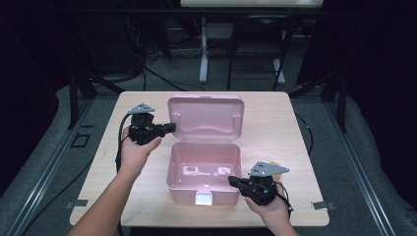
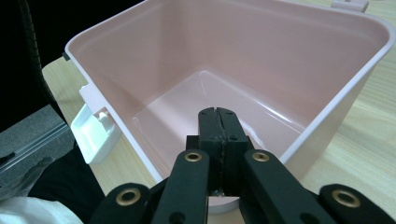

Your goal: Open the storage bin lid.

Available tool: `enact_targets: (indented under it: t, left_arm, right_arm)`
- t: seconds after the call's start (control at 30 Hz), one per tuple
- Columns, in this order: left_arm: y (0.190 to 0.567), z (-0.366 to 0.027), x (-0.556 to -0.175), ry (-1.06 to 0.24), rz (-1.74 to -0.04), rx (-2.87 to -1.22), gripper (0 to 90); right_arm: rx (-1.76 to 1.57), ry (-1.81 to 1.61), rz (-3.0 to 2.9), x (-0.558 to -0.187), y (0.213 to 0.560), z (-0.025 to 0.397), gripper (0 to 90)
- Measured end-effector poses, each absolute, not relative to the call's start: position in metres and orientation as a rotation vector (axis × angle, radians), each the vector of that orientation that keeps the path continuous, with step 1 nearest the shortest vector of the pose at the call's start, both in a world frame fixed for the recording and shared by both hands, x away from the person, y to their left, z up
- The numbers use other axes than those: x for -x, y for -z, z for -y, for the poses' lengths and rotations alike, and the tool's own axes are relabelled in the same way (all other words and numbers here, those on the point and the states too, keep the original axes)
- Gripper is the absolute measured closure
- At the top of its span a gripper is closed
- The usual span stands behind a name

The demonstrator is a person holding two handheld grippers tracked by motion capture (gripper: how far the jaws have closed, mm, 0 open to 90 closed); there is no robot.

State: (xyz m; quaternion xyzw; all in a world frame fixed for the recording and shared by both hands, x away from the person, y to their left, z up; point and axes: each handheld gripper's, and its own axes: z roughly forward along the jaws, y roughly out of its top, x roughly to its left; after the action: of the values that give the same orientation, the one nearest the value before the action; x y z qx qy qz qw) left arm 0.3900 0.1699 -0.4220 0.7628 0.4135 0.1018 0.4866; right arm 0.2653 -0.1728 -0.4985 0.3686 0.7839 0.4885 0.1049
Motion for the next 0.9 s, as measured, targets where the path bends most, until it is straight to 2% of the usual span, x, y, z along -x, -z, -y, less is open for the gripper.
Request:
enact_targets:
  t: [0.3, 0.67, 0.9]
  left_arm:
    - [0.444, -0.178, -0.378, -0.261, -1.012, -1.892, 82.7]
    - [0.460, -0.186, -0.367, -0.255, -1.005, -1.870, 68.4]
    - [0.471, -0.182, -0.366, -0.241, -1.014, -1.878, 65.7]
  right_arm:
    - [-1.083, -1.434, -2.304, -0.264, 0.499, 0.172, 90.0]
    - [-1.076, -1.441, -2.291, -0.264, 0.500, 0.173, 90.0]
    - [-1.076, -1.441, -2.294, -0.265, 0.500, 0.173, 90.0]
